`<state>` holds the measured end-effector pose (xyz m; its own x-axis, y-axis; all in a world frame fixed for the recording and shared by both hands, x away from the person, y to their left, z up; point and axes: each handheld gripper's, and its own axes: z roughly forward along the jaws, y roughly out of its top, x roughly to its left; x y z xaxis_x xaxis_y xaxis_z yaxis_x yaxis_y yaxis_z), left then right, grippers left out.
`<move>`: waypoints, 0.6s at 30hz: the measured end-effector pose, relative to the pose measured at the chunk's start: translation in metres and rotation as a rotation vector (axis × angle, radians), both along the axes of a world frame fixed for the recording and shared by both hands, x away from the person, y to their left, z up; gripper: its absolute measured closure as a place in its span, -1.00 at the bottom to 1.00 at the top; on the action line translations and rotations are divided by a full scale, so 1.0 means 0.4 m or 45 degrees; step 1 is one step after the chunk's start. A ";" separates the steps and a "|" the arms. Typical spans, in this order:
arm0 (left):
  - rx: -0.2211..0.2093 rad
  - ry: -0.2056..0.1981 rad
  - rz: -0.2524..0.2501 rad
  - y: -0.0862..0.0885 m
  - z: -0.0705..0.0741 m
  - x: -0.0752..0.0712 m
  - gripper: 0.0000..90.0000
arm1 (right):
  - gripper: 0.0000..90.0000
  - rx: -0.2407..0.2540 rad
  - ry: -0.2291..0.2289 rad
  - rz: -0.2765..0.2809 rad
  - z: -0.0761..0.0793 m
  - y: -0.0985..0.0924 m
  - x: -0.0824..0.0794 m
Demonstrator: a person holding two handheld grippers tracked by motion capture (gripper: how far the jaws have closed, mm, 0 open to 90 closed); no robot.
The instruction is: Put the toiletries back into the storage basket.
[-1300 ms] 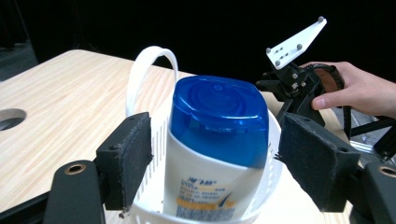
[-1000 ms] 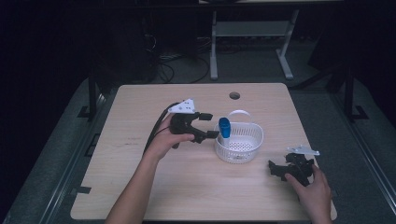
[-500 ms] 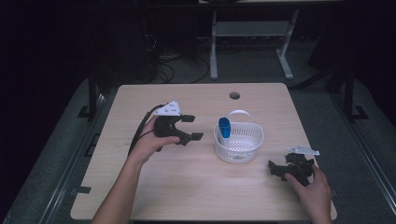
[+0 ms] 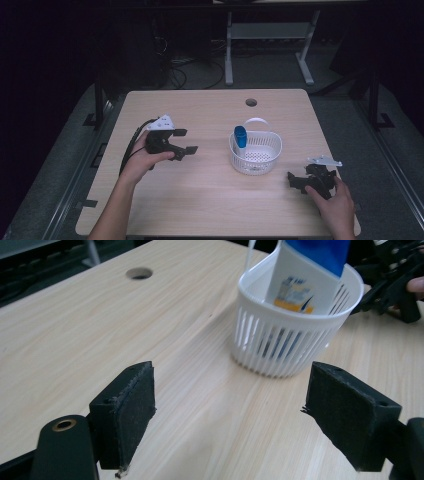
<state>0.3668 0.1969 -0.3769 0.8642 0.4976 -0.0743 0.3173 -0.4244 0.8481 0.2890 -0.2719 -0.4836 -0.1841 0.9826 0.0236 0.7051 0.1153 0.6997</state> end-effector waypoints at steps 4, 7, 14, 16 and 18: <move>0.042 0.015 0.049 0.030 -0.018 -0.016 -0.56 | -0.99 0.000 0.000 0.000 0.000 0.000 0.000; 0.073 0.032 0.085 0.059 -0.035 -0.031 -0.56 | -0.99 0.000 0.000 0.000 0.000 0.000 0.000; 0.125 0.052 0.151 0.100 -0.057 -0.049 -0.56 | -0.99 0.000 0.000 0.000 0.000 0.000 0.000; 0.152 0.064 0.168 0.112 -0.066 -0.055 -0.56 | -0.99 0.000 0.000 0.000 0.000 0.000 0.000; 0.190 0.071 0.195 0.127 -0.081 -0.065 -0.56 | -0.99 0.000 0.000 0.000 0.000 0.000 0.000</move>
